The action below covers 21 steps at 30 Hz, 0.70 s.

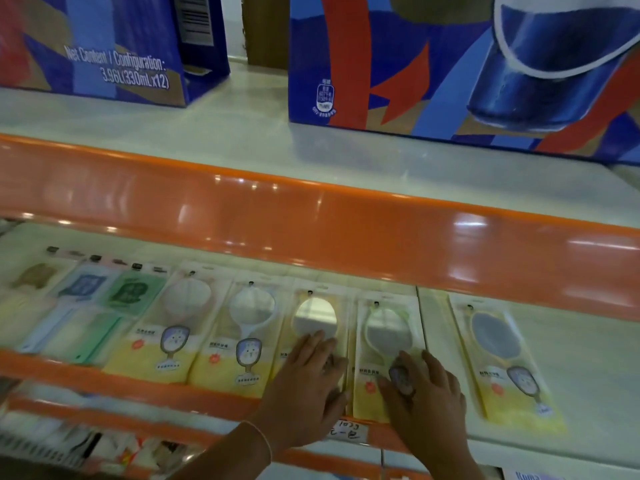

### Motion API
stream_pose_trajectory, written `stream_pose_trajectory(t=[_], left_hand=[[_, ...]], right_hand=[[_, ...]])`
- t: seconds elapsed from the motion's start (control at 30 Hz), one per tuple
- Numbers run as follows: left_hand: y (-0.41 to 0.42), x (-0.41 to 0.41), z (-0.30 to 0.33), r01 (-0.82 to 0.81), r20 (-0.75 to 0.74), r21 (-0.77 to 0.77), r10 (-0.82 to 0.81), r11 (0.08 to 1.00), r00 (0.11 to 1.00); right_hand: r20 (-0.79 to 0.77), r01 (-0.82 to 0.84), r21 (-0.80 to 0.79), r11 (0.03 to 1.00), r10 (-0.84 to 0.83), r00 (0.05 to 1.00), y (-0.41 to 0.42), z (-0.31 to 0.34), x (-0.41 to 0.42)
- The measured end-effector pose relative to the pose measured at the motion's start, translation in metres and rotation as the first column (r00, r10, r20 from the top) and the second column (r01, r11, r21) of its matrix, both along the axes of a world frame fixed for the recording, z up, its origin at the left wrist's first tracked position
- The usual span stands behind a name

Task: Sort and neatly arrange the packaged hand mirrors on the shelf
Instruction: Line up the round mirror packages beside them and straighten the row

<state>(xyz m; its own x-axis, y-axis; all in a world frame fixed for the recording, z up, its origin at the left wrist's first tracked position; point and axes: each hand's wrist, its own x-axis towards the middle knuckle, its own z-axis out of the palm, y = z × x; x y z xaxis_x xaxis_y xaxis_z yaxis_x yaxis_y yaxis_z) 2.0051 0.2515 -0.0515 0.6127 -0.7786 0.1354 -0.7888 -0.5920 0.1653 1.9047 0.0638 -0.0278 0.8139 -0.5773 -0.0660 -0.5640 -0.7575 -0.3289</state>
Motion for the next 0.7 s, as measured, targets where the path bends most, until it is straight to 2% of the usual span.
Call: stream_pose_trajectory(t=[0.17,0.43,0.7], left_hand=[[0.0,0.001,0.003,0.032,-0.021,0.013,-0.032,0.999,0.999],[0.001,0.001,0.007,0.067,-0.048,0.027,-0.066,0.997,0.997],[0.002,0.002,0.006,0.079,0.002,-0.01,-0.079,0.997,0.997]], right_hand=[[-0.105,-0.071,-0.014,0.997,0.069,0.992,0.007,0.004,0.011],[0.033,-0.015,-0.062,0.998,0.017,0.999,0.018,-0.01,0.008],[0.059,0.006,-0.134,0.991,0.002,0.998,0.02,-0.016,0.01]])
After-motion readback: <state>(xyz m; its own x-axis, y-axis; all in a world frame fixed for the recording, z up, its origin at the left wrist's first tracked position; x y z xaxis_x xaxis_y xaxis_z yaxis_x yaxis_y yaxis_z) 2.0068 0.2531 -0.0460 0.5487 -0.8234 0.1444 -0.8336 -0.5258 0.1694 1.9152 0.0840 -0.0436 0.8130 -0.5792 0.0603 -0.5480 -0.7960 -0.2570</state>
